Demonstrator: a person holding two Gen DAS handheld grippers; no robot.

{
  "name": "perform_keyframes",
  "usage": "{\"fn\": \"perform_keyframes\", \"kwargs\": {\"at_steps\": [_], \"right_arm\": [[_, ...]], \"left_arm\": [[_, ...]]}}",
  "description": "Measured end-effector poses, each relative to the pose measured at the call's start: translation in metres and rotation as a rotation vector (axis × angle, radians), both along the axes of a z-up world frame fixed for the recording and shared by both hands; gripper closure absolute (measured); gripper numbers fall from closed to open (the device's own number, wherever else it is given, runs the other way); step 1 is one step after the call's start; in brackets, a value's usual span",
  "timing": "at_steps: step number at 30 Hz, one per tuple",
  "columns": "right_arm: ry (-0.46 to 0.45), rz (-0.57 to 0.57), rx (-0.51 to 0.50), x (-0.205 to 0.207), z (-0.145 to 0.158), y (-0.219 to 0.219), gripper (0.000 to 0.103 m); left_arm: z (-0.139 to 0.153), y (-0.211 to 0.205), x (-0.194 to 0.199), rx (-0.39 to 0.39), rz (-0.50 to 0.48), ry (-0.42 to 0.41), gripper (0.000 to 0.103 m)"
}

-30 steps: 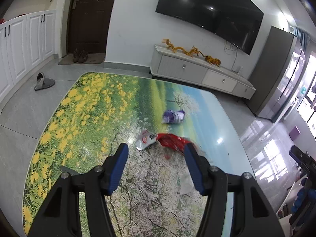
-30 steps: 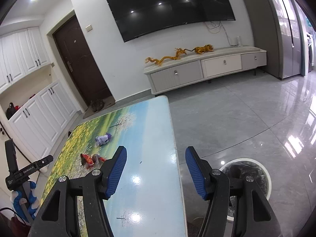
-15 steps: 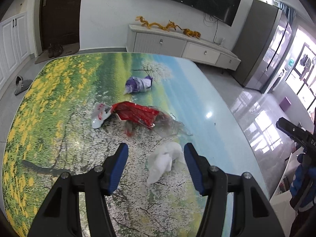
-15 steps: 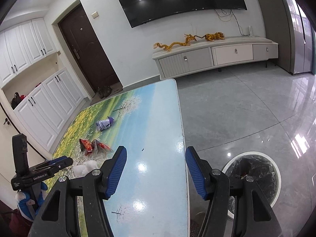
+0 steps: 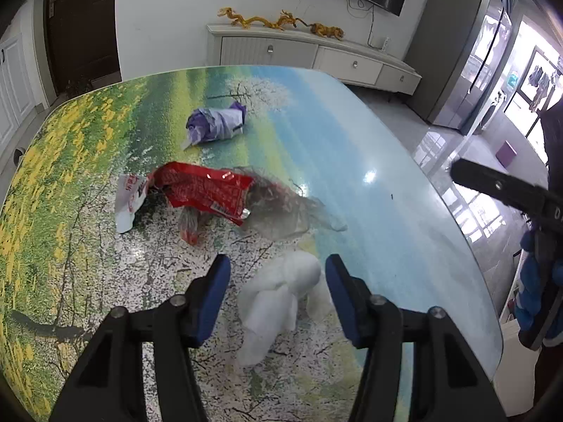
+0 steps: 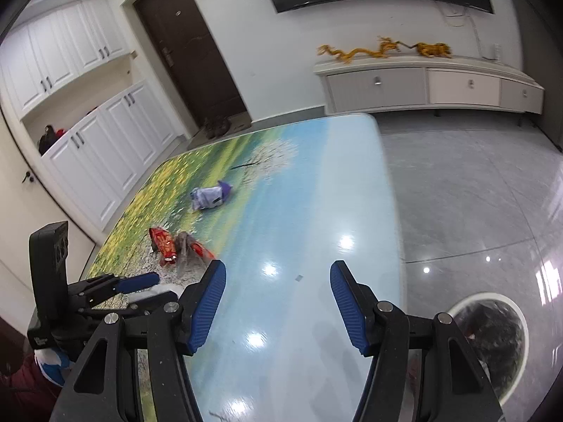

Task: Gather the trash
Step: 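Grasp the white tissue with the left gripper while the right gripper grasps the clear wrapper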

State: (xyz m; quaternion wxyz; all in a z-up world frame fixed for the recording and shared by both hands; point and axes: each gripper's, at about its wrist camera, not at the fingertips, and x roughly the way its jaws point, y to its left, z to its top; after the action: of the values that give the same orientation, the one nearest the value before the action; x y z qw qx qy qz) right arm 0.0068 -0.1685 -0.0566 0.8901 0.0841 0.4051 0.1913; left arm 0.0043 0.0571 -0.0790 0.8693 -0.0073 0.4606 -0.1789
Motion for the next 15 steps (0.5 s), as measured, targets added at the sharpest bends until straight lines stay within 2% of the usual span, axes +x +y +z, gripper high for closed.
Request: {"fn": "perform_keyframes", "kwargs": {"at_steps": [2,5,13,15], "right_arm": [[0.011,0.034,-0.007,0.012,-0.005,0.015,0.044],[0.022,0.082,-0.007,0.026,-0.012,0.033,0.044],[0.053,0.215,-0.031,0.052,-0.031,0.089,0.047],[0.062,0.248,-0.041,0.056,-0.036,0.101,0.055]], "left_arm": [[-0.005,0.0,0.002,0.025,-0.003,0.001,0.064],[-0.006,0.003,0.002,0.055,-0.003,-0.025,0.073],[-0.005,0.044,0.011,0.028,0.087,-0.035,0.076],[-0.005,0.055,0.012,0.016,0.113,-0.033,0.076]]}}
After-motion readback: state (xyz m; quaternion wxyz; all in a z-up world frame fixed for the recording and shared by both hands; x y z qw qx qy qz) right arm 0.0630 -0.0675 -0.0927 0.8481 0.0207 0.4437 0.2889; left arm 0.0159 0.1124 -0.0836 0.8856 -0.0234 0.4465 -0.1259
